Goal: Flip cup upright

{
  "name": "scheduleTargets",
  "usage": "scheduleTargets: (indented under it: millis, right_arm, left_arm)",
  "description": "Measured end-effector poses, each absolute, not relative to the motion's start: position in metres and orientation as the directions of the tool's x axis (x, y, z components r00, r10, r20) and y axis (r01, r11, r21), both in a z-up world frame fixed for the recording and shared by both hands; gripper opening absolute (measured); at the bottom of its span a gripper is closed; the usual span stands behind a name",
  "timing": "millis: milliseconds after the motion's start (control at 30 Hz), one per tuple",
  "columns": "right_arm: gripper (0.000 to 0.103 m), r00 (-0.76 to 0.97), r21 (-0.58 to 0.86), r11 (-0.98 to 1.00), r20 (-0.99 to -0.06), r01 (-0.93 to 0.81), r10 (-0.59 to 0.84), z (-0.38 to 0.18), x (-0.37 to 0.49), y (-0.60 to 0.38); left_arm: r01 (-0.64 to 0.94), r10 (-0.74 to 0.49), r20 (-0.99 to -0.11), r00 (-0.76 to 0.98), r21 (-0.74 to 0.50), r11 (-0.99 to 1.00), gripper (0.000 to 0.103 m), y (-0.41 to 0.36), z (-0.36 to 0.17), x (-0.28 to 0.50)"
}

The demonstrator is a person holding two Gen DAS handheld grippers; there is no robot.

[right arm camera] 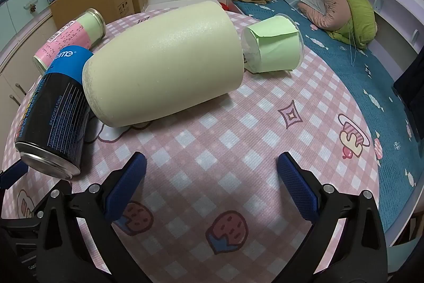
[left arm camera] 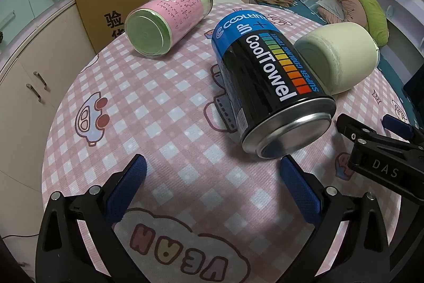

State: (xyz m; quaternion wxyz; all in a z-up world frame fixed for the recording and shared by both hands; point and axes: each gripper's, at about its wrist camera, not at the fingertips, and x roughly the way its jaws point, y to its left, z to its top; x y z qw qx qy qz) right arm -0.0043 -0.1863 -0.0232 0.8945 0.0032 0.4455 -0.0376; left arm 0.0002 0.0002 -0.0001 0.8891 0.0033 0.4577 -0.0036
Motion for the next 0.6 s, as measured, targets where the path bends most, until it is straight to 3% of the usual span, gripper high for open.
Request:
scheduleTargets:
  millis: [600]
  right_arm:
    - [0.098, 0.602, -0.026, 0.997, -0.796, 0.070, -0.063, -0.0230, -0.0044, -0.1865]
  left_arm:
    - [0.009, -0.001, -0.812, 0.583, 0.006, 1.000, 0.097, 0.0000, 0.0000, 0.0000]
